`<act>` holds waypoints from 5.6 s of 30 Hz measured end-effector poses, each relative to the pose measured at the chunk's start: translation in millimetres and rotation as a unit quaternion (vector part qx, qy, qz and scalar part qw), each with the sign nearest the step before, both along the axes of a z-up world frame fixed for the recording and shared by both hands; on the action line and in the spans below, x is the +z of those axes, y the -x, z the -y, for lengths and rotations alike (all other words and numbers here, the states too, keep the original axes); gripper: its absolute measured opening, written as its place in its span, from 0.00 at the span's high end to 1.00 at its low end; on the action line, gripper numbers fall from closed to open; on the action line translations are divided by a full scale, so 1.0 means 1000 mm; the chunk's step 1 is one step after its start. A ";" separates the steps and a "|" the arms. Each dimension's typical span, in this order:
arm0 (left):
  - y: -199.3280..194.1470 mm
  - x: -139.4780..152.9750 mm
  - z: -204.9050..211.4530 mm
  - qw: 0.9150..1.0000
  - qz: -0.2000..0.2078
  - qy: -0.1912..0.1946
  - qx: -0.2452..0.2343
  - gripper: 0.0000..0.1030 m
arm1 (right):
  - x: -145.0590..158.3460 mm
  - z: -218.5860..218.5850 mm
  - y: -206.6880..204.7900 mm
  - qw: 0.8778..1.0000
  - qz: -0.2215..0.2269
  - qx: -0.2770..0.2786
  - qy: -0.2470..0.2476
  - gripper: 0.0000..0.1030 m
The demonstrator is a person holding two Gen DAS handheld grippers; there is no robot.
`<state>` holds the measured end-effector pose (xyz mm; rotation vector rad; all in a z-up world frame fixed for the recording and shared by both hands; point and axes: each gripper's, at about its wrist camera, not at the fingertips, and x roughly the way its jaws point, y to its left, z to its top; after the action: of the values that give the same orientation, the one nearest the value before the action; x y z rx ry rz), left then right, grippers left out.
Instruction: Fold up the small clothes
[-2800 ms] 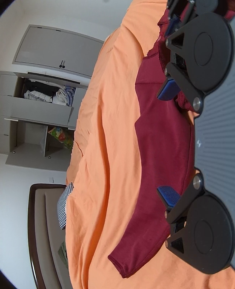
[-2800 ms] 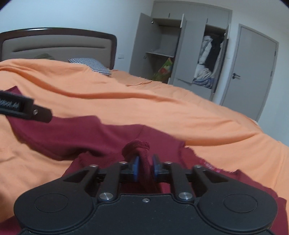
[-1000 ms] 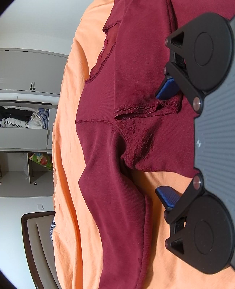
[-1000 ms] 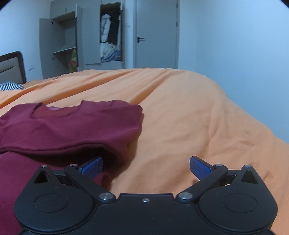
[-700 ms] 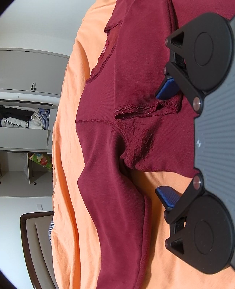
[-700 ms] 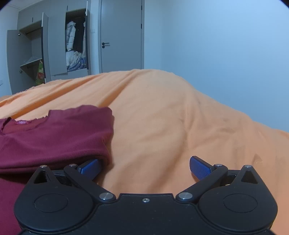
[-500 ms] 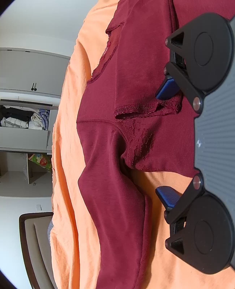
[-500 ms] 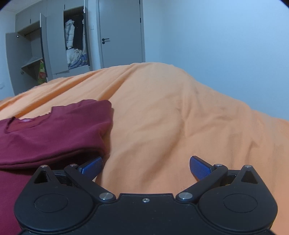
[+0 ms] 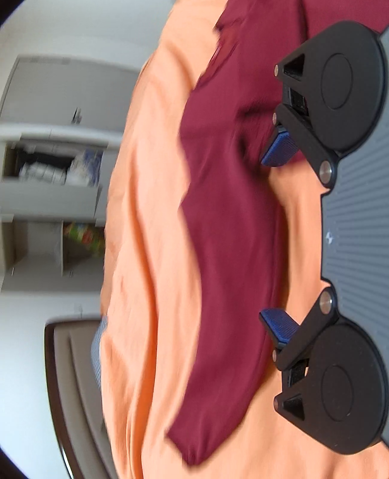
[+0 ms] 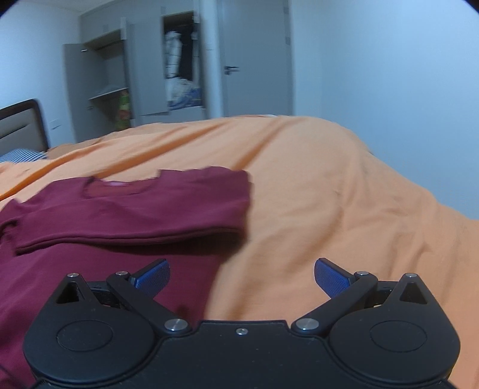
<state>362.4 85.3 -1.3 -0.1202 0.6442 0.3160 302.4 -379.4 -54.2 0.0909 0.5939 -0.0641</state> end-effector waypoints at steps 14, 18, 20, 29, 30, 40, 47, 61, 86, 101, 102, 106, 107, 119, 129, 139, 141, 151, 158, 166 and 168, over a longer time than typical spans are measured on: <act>0.031 0.016 -0.164 0.978 0.047 0.036 0.201 0.00 | 0.024 -0.085 0.024 0.991 0.002 0.132 -0.002 0.01; 0.029 0.024 -0.179 0.972 0.070 0.033 0.223 0.04 | 0.025 -0.097 0.028 0.989 -0.001 0.145 0.007 0.01; 0.027 0.026 -0.185 0.967 0.075 0.033 0.241 0.17 | 0.025 -0.098 0.029 0.989 -0.003 0.146 0.007 0.01; 0.024 0.018 -0.205 0.956 0.078 0.044 0.280 0.92 | 0.022 -0.093 0.033 0.991 -0.009 0.137 0.002 0.01; 0.025 0.019 -0.204 0.956 0.084 0.046 0.277 0.93 | 0.021 -0.093 0.033 0.991 -0.009 0.136 0.001 0.01; 0.004 0.089 -0.132 0.975 0.171 -0.027 0.141 0.94 | 0.017 -0.087 0.034 0.991 -0.003 0.132 -0.020 0.01; -0.008 0.135 -0.039 0.974 0.222 -0.046 -0.006 0.94 | 0.015 -0.071 0.040 0.993 0.001 0.111 -0.031 0.01; -0.031 0.100 0.155 0.954 0.182 -0.021 -0.237 0.94 | 0.012 -0.035 0.060 0.997 -0.001 0.066 -0.033 0.01; -0.022 -0.010 0.237 0.939 0.044 0.030 -0.340 0.33 | -0.007 0.001 0.086 0.997 -0.026 -0.003 -0.076 0.01; 0.033 0.010 0.115 0.984 0.045 0.000 -0.173 0.01 | 0.016 -0.043 0.009 0.982 -0.014 0.126 -0.138 0.01; 0.036 0.009 0.103 0.987 0.044 0.000 -0.156 0.01 | 0.018 -0.048 -0.001 0.980 -0.013 0.135 -0.143 0.01; 0.043 0.005 0.059 0.995 0.034 0.007 -0.091 0.00 | 0.017 -0.064 -0.041 0.977 -0.007 0.137 -0.165 0.09; 0.046 0.003 0.050 0.996 0.031 0.011 -0.078 0.00 | 0.016 -0.067 -0.052 0.975 -0.011 0.139 -0.172 0.11; 0.070 -0.008 -0.004 0.999 0.021 0.036 -0.009 0.00 | 0.014 -0.109 -0.106 0.976 -0.037 0.162 -0.142 0.82; 0.065 -0.006 0.005 0.999 0.024 0.043 -0.022 0.00 | 0.067 -0.087 -0.098 0.984 0.078 0.144 -0.069 0.86; 0.045 -0.003 0.014 0.997 0.029 0.043 -0.058 0.00 | 0.011 -0.056 -0.092 0.994 0.009 0.083 -0.076 0.86; 0.034 -0.001 0.013 0.996 0.037 0.038 -0.074 0.00 | 0.002 -0.051 -0.089 0.993 -0.002 0.073 -0.088 0.86; -0.058 -0.008 -0.007 0.989 0.028 0.067 -0.125 0.01 | -0.003 -0.049 -0.061 0.992 0.019 0.071 -0.104 0.09; -0.099 -0.019 -0.011 0.974 0.011 0.159 -0.159 0.40 | -0.002 -0.064 -0.062 0.990 0.042 0.107 -0.084 0.04; -0.095 0.011 0.023 0.978 0.041 0.089 -0.182 0.95 | -0.014 -0.096 -0.069 0.988 0.046 0.147 -0.003 0.17; -0.087 0.026 0.032 0.980 0.062 0.058 -0.179 0.95 | -0.020 -0.097 -0.073 0.989 0.034 0.146 0.000 0.18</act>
<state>449.1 53.8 24.5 -0.1321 0.5487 -0.0766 375.7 -281.9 -74.0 0.0060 0.5336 0.2223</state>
